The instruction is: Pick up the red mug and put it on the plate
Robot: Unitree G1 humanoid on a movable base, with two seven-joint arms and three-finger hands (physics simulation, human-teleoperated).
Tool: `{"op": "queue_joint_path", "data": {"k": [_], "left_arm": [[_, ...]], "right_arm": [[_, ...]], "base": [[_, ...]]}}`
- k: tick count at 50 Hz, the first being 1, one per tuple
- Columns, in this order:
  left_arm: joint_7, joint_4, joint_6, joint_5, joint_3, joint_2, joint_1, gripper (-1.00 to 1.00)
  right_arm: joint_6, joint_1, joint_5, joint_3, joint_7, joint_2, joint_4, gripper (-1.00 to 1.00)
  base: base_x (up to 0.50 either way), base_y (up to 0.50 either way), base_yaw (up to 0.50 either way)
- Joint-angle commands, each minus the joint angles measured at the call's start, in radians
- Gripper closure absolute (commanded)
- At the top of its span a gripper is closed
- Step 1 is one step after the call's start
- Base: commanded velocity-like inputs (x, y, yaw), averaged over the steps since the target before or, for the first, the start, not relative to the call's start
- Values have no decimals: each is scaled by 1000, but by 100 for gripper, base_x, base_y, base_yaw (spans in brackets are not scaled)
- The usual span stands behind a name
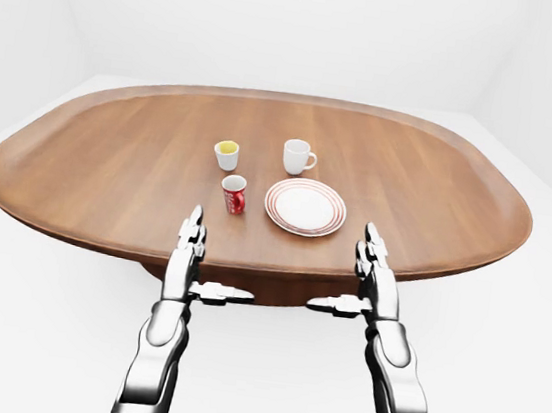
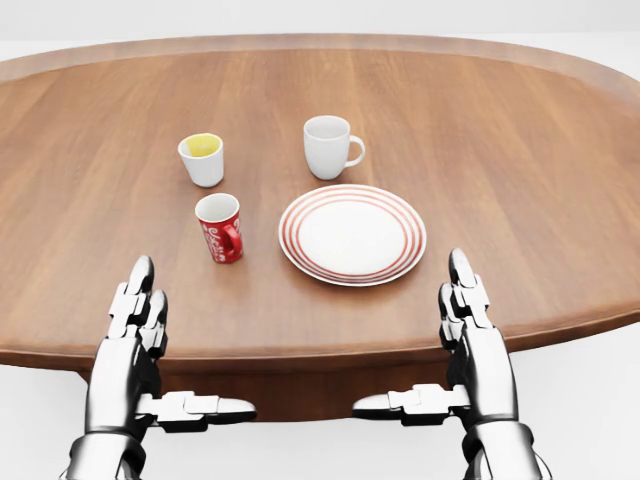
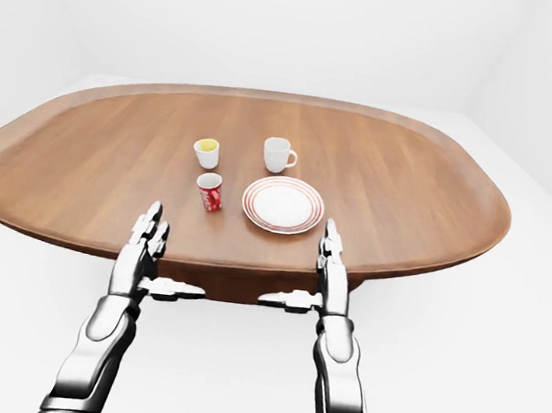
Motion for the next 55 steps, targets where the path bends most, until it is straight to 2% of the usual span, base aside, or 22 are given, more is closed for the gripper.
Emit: {"op": "queue_joint_path", "data": {"k": [1,8,14,17,19,21,24,27,28,29,31,35,40,41,42,45,47,52,55], "left_arm": [[-16,-4,3,-6,28,14,-2,-100],[-11,-35,15,4,32,14,5,-100],[-9,-35,15,4,40,16,3,-100],[-4,-4,3,4,44,17,-12,-100],[-1,-9,4,6,41,16,-10,-100],[-1,-17,2,10,35,14,-2,-100],[-1,-17,-2,15,31,13,2,-100],[-2,23,-28,15,30,12,-10,-100],[-1,28,-28,19,28,13,-11,-100],[-1,15,-23,22,27,13,-6,-100],[-8,-35,5,15,30,15,9,-100],[-11,-45,13,10,42,19,9,-100],[-10,-53,23,8,46,19,7,-100],[-11,-76,38,9,46,20,13,-100],[-11,-78,39,9,46,20,14,-100],[-9,-100,52,12,51,21,18,-100],[-10,-103,51,12,52,21,19,-100],[-10,-60,28,11,55,21,6,-100],[-12,-97,42,14,49,19,23,-100]], "right_arm": [[-12,0,11,-20,34,-12,8,-100],[-8,-3,15,-19,38,-7,0,-100],[-20,-5,15,-17,40,-8,6,-100],[-18,-4,17,-19,41,-9,2,-100],[-52,-21,22,-30,44,-13,66,-100],[-72,-28,23,-32,41,-12,98,-100],[-67,-16,22,-23,43,-10,80,-100],[-52,-17,21,-28,43,-15,62,-100],[-51,-20,23,-31,43,-15,61,-100],[-54,-22,24,-32,42,-15,66,-100],[-64,-25,18,-27,40,-13,84,-100],[-77,-27,11,-16,40,-8,102,-100],[-49,-23,10,-15,38,-8,60,-100],[-55,-19,9,-14,39,-8,61,-100],[-56,-19,9,-14,39,-8,61,-100],[-86,-26,11,-19,45,-10,107,-100],[-86,-27,11,-20,45,-11,110,-100],[-74,-15,4,-13,43,-9,74,-100],[-86,-26,5,-16,44,-9,108,-100]], "base": [[0,0,0],[0,0,0],[0,0,0],[0,0,0],[0,0,0],[0,0,0],[0,0,0],[0,0,0],[0,0,0],[0,0,0],[0,0,0],[0,0,0],[0,0,0],[0,0,0],[0,0,0],[0,0,0],[0,15,0],[0,37,0],[0,50,0]]}}
